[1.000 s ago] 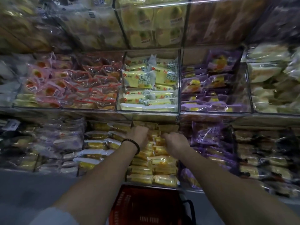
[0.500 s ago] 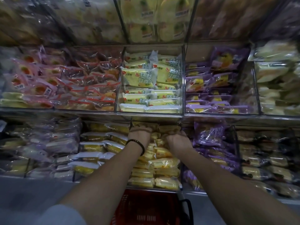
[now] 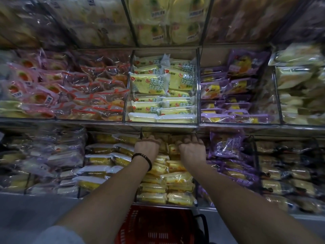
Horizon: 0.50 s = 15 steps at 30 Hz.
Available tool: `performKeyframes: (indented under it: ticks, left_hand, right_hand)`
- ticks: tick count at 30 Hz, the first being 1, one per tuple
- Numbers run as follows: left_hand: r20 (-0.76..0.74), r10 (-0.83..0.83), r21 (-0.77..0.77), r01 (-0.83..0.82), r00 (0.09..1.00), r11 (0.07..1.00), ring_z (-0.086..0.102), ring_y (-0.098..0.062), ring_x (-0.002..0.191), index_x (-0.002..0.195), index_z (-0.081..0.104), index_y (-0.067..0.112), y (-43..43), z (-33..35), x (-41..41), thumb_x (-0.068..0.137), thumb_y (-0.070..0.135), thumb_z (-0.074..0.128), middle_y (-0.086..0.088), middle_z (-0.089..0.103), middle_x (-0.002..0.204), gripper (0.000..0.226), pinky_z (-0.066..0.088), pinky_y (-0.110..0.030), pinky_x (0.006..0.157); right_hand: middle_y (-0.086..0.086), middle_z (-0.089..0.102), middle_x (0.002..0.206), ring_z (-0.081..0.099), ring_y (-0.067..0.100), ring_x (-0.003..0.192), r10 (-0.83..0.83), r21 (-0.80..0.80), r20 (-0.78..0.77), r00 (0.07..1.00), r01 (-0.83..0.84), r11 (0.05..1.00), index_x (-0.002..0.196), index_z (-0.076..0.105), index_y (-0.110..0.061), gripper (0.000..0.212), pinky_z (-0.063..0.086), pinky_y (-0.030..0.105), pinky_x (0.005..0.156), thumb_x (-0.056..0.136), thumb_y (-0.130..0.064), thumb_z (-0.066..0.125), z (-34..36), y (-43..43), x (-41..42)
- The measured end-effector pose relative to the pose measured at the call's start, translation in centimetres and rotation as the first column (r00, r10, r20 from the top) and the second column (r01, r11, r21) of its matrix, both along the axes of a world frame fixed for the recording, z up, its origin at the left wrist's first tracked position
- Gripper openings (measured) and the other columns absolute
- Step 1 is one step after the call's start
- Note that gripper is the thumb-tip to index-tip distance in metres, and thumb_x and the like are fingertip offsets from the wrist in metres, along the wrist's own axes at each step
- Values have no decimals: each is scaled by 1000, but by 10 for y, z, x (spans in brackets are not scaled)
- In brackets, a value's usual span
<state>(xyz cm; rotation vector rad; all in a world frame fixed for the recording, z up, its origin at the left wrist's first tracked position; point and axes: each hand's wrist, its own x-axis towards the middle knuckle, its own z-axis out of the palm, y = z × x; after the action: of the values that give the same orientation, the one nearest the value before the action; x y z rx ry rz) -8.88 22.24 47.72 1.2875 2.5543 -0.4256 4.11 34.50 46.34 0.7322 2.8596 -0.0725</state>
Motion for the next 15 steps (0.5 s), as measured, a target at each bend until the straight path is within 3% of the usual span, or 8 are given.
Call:
performKeyframes:
  ticks: [5,10,15]
  left_hand:
    - [2,-17,25,17,1000,1000,68,-35,104,140,52,25,-3,-1,1,100,3,53,-12,58,124,46,61,-44,76]
    - [2,-40,52,40,999,998,66,-34,103,143,47,25,-5,0,6,98,3,57,-12,57,123,51,60,-43,73]
    - [21,-56,21,56,998,998,61,-37,114,146,45,27,-4,-6,3,99,4,55,-14,55,128,53,60,-44,82]
  right_hand:
    - [10,67,116,56,37,118,-61,-79,-48,997,57,995,118,71,-22,36,54,40,83,86,-7,66,-6,-4,2]
    - [16,61,128,54,40,127,-76,-122,-37,996,71,990,131,63,-23,43,55,42,92,91,-9,59,-8,-5,-1]
    - [17,69,109,59,43,115,-92,-84,-16,996,91,992,113,72,-18,41,57,43,80,74,-6,71,-10,-5,-4]
